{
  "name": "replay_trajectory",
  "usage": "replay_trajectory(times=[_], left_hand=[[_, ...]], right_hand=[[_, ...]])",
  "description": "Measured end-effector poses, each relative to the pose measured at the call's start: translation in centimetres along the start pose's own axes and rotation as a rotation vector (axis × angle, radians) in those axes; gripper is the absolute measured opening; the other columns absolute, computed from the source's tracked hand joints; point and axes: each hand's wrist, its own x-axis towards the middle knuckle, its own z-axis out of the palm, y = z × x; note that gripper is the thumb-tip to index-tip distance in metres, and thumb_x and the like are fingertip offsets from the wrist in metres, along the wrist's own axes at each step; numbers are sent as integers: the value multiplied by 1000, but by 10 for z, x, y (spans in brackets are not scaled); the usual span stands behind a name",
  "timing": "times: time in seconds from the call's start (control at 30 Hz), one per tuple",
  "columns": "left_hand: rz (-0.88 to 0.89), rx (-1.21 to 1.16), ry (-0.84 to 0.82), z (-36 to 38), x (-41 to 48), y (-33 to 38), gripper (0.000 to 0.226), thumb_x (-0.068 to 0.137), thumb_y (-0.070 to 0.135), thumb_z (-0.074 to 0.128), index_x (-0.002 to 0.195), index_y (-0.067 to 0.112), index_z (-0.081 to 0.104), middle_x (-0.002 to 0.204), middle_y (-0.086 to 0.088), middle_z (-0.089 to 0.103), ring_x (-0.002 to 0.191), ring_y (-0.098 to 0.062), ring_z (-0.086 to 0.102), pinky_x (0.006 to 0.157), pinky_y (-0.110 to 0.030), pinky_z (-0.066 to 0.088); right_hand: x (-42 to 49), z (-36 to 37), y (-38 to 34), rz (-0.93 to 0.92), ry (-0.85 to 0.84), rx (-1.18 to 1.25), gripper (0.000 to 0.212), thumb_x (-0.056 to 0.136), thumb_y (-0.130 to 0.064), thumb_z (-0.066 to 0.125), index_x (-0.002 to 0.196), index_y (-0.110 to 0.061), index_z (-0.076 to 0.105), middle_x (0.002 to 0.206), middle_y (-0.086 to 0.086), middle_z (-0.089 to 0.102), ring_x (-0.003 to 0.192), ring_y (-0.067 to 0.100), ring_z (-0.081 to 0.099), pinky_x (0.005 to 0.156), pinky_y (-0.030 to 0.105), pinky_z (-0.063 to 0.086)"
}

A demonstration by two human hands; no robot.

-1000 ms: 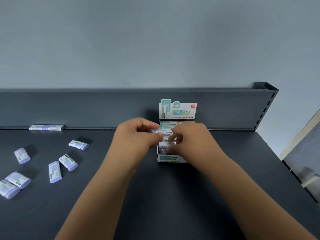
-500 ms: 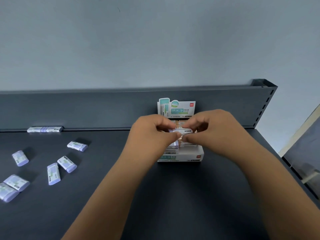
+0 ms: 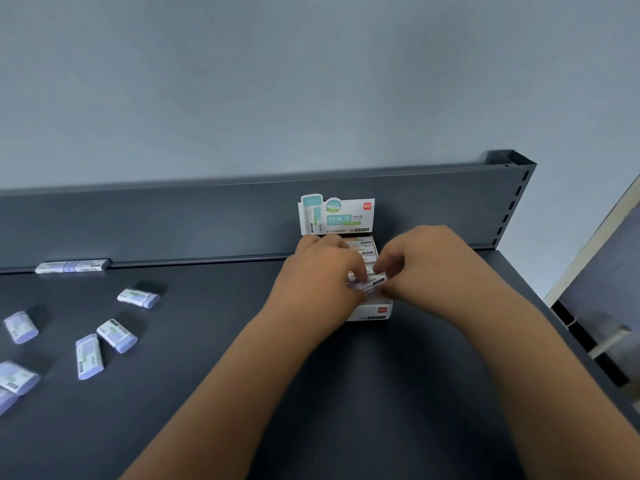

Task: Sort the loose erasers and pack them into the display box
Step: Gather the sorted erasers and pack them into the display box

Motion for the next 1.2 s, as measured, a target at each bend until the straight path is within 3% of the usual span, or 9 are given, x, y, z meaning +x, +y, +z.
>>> replay_trajectory(times=[0.1, 0.23, 0.37, 0.47, 0.57, 0.73, 0.9, 1.2], left_hand=[[-5, -4, 9, 2, 2, -4, 17, 81, 40, 77, 97, 34, 76, 127, 11, 60, 121, -22, 44, 102, -43, 44], [-36, -22, 9, 2, 4, -6, 17, 78, 46, 80, 91, 35, 74, 125, 12, 59, 122, -20, 45, 101, -41, 45], [-33, -146, 23, 1, 5, -12, 21, 69, 31, 86, 84, 37, 72, 114, 10, 64, 116, -21, 54, 98, -42, 50], [-44, -187, 15, -3, 2, -17, 27, 69, 22, 86, 84, 38, 71, 112, 9, 64, 116, -23, 55, 98, -42, 50], [-66, -156, 22, -7, 0, -21, 23, 72, 20, 83, 86, 37, 73, 112, 8, 64, 116, -22, 54, 97, -43, 51], [-100, -155, -3, -12, -1, -21, 27, 69, 27, 87, 66, 41, 64, 107, 10, 63, 111, -20, 56, 96, -41, 51], [-72, -8, -72, -16, -1, -21, 17, 76, 30, 82, 84, 40, 71, 116, 9, 62, 116, -19, 52, 99, -39, 50], [-88, 16, -68, -15, -3, -21, 24, 77, 23, 78, 85, 41, 64, 115, 12, 58, 114, -17, 52, 92, -43, 53]], right_hand=[[1, 1, -4, -25, -26, -29, 22, 73, -28, 72, 92, -34, 80, 86, -8, 69, 83, 14, 64, 79, 38, 58], [2, 2, -8, -32, -65, -46, 25, 68, -42, 68, 89, -36, 80, 86, -8, 65, 82, 15, 62, 76, 38, 58], [3, 8, -8, -26, -29, -56, 18, 71, -24, 74, 84, -35, 76, 79, -12, 55, 82, 13, 59, 75, 38, 58], [3, 12, -7, 9, -8, -55, 16, 71, -21, 75, 76, -34, 68, 83, -11, 57, 85, 13, 60, 75, 38, 58], [3, 18, -6, 29, 13, -104, 14, 73, -22, 73, 84, -30, 72, 89, -9, 58, 87, 17, 61, 71, 35, 57], [3, 21, -7, 33, 9, -162, 11, 77, -27, 73, 86, -32, 77, 90, -8, 58, 87, 18, 61, 67, 32, 55], [7, 17, -7, 77, -54, -96, 9, 74, -37, 80, 84, -36, 79, 91, -13, 64, 86, 14, 63, 70, 32, 57], [6, 22, -7, 82, -31, -73, 9, 75, -36, 79, 74, -28, 75, 84, -11, 66, 81, 12, 64, 68, 34, 59]])
